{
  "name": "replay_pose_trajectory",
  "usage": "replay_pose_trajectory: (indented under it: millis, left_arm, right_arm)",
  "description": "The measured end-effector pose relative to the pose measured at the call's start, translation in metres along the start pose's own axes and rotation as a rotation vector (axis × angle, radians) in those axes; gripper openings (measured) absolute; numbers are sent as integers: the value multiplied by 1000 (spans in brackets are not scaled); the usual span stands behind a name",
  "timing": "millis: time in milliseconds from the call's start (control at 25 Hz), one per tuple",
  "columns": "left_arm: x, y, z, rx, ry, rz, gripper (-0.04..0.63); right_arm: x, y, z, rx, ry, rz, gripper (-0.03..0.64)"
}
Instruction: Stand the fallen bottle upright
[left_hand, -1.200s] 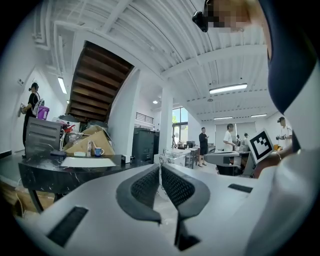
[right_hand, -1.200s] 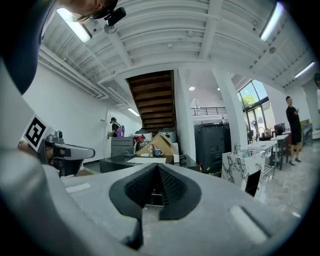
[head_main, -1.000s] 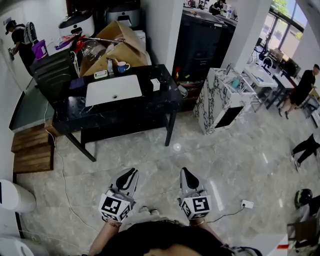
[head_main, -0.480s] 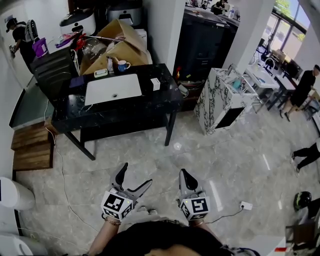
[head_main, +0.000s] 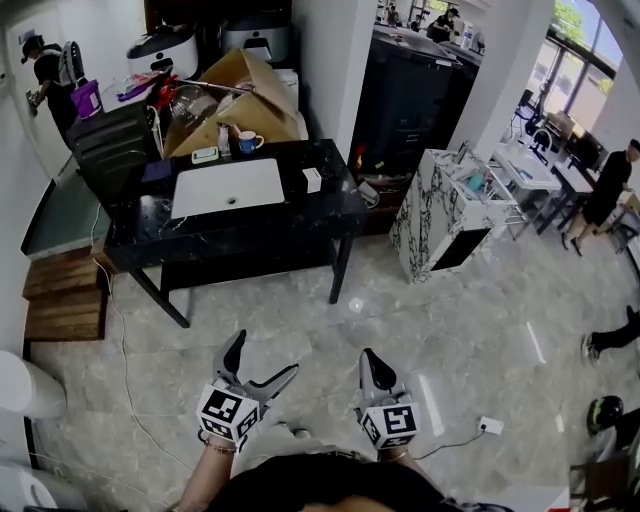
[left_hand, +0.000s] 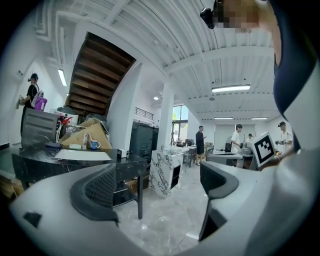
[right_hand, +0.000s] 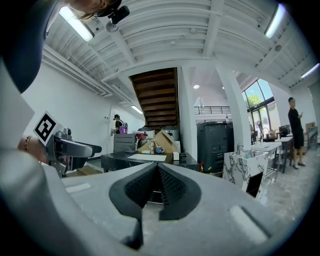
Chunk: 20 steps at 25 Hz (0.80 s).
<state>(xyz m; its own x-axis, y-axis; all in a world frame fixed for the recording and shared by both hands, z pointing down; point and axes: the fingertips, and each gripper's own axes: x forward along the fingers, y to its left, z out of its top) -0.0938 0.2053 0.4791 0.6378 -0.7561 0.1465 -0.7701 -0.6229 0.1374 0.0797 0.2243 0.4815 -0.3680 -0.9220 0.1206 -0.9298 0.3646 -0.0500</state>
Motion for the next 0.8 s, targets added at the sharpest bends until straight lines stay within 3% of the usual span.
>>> replay_pose_trajectory:
  millis: [200,400,800]
  left_arm:
    - [-2,-3,-4,-56,-24,14,497]
    - [0,-11,-10,40,20,26,497]
    - [26,3,-16,39,40,-6,497]
  right_arm:
    - [-7,-2,-10,0,11,9,3]
    - [-13,-4,-19,5,37,15,2]
    - [11,-14,-30,6,78,12,3]
